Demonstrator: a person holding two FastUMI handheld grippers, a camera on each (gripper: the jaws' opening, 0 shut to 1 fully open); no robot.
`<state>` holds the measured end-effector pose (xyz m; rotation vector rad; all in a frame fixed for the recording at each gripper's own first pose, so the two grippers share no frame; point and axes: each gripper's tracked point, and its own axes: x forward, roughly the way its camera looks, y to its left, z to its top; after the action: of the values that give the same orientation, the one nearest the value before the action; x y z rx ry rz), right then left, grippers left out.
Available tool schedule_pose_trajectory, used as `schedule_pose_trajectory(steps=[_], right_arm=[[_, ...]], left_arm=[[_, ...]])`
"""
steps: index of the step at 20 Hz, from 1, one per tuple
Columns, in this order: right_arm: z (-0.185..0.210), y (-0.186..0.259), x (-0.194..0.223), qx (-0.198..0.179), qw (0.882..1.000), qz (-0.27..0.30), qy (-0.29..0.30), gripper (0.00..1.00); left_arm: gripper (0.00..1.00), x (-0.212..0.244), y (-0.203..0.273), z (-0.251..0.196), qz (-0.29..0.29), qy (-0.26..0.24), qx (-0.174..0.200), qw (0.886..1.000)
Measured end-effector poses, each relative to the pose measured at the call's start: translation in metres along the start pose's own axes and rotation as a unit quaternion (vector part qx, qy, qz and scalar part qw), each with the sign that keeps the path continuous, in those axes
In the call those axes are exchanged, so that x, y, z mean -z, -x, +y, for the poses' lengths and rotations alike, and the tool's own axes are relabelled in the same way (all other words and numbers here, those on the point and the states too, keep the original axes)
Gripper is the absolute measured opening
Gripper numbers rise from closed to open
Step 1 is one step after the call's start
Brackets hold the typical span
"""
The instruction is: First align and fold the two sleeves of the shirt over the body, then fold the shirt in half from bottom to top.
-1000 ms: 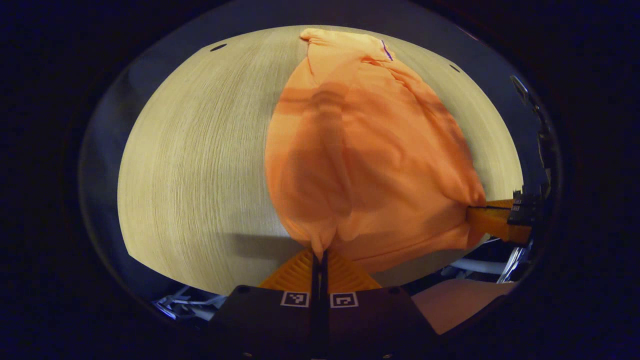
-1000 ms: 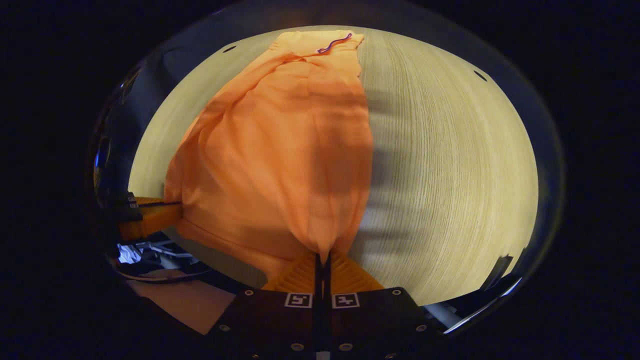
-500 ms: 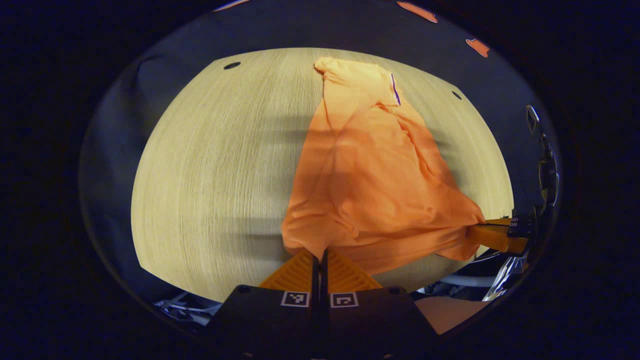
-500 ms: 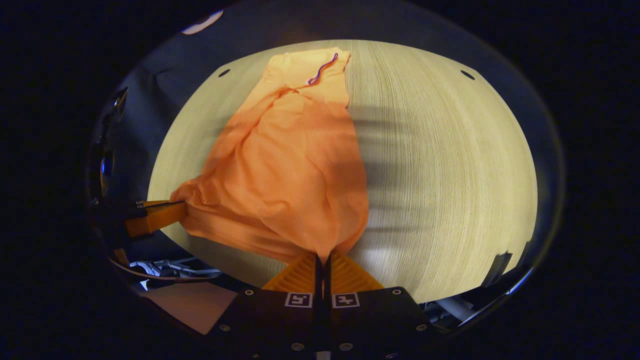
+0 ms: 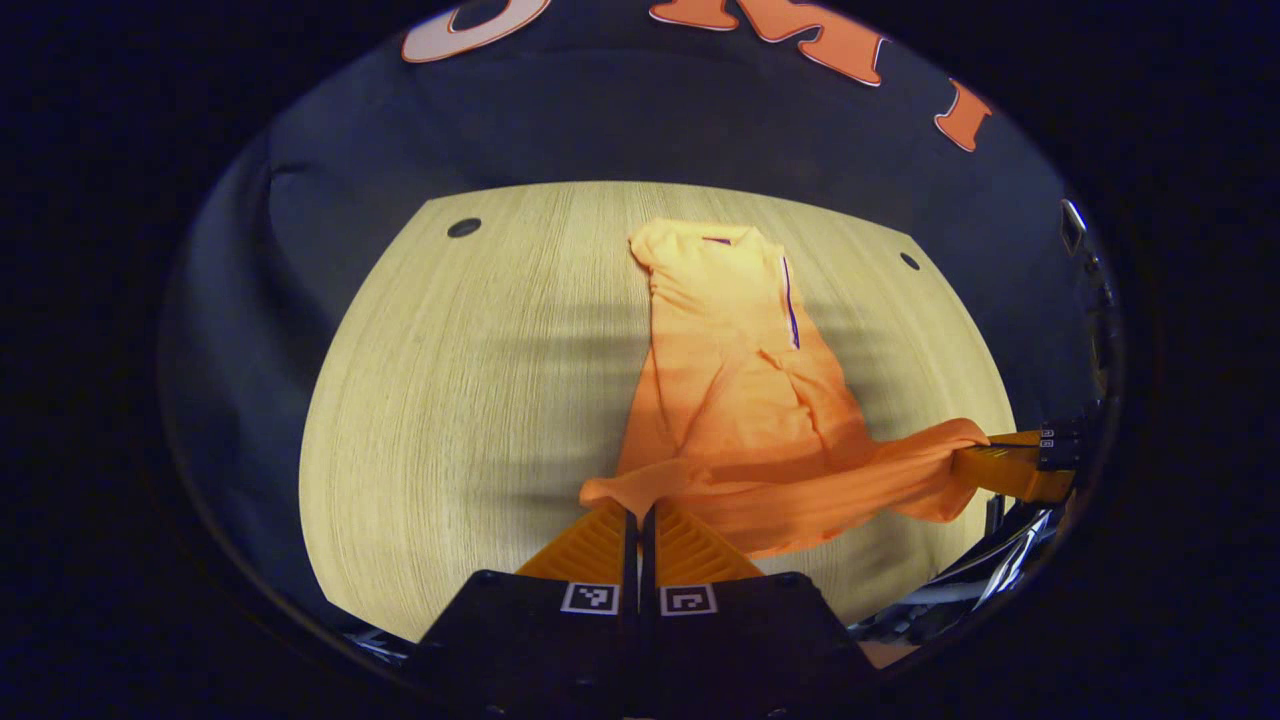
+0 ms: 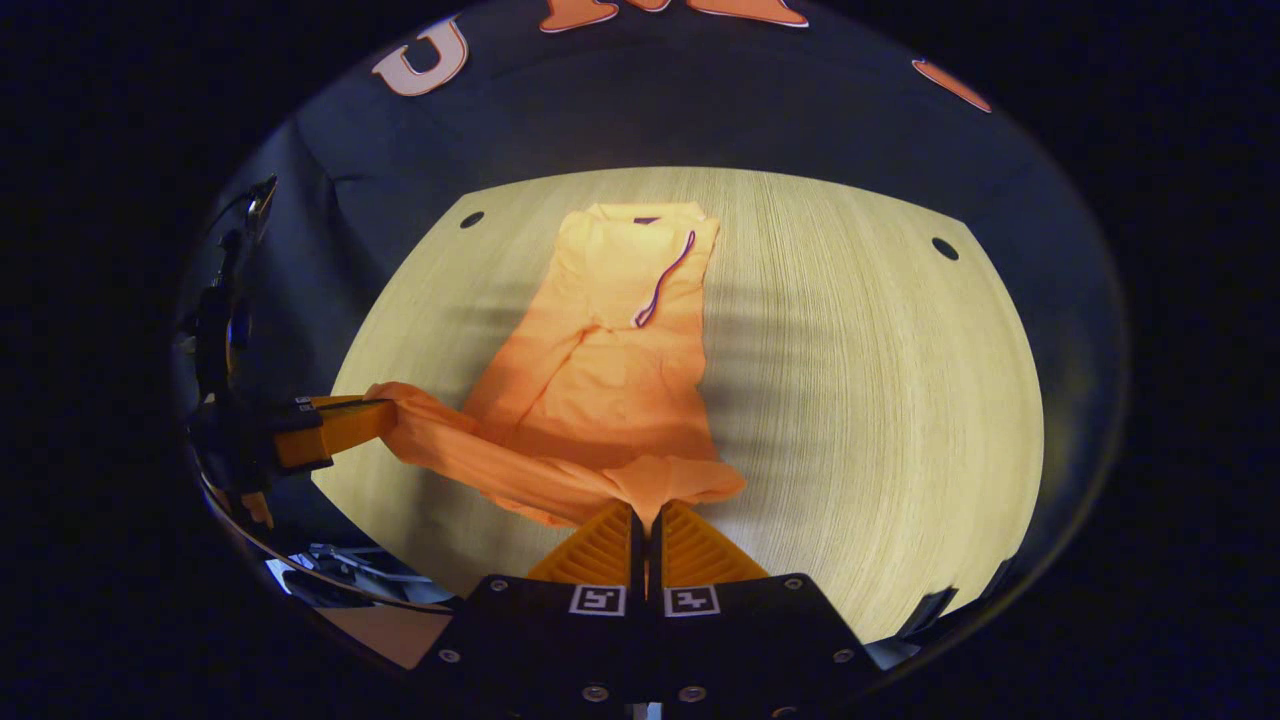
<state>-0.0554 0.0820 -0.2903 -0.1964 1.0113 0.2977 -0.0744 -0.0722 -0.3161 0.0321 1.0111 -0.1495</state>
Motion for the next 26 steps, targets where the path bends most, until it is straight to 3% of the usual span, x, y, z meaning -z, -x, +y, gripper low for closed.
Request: schedule_pose_trajectory(steps=[14, 26], right_arm=[[-0.018, -0.020, -0.149, 0.012, 0.997, -0.080, 0.001, 0.00], [-0.052, -0.109, -0.229, 0.040, 0.996, -0.076, -0.027, 0.00]], left_arm=[[0.00, -0.155, -0.033, 0.017, -0.086, -0.011, -0.006, 0.996], [0.01, -0.236, -0.123, 0.027, -0.080, -0.036, -0.035, 0.996]])
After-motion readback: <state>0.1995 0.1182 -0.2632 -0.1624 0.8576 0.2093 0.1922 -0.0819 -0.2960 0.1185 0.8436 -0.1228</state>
